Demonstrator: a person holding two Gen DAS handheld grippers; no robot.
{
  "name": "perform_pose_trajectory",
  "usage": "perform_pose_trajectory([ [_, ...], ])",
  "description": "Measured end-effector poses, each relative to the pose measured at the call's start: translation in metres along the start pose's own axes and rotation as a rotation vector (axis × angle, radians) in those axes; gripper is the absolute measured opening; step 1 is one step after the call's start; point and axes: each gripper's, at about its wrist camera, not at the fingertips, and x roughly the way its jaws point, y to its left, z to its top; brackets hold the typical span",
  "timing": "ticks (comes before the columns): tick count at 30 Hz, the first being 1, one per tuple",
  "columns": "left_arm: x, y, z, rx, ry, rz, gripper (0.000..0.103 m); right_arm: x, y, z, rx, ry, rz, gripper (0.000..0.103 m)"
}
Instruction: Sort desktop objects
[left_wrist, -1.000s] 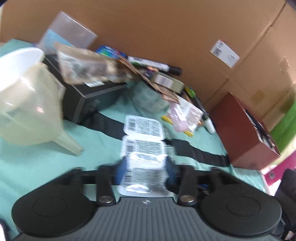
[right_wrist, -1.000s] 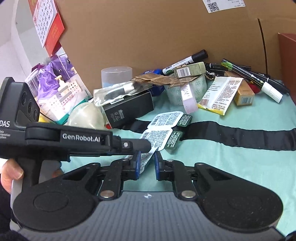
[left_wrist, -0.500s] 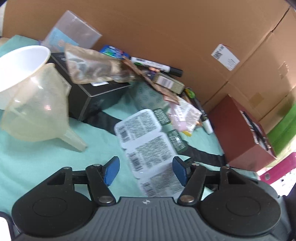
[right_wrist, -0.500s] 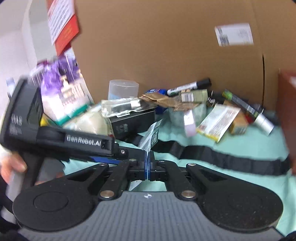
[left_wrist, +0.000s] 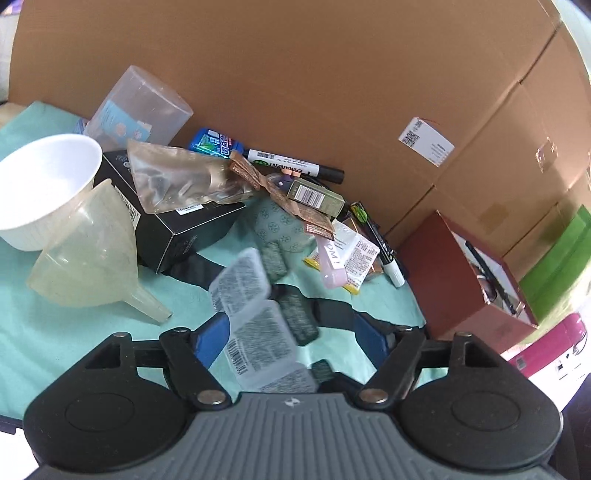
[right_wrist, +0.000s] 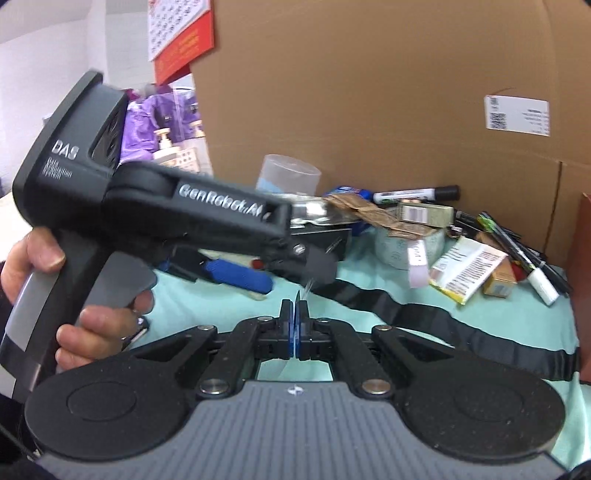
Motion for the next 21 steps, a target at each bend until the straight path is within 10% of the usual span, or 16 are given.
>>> perform_pose_trajectory([
  [3, 0.004, -0.002, -0.004, 0.029, 0.012, 0.048, 0.072, 0.001, 0.010, 0.000, -0.027, -0.001, 0.031, 0.000],
  [8, 0.008, 0.011, -0.005, -0.005, 0.041, 0.042, 0.030, 0.005, 0.012, -0.004, -0.030, 0.026, 0.033, 0.000],
  [21, 0.004, -0.022, 0.005, 0.055, -0.005, 0.013, 0.000, 0.000, 0.006, -0.010, -0.042, 0.022, -0.036, 0.003],
])
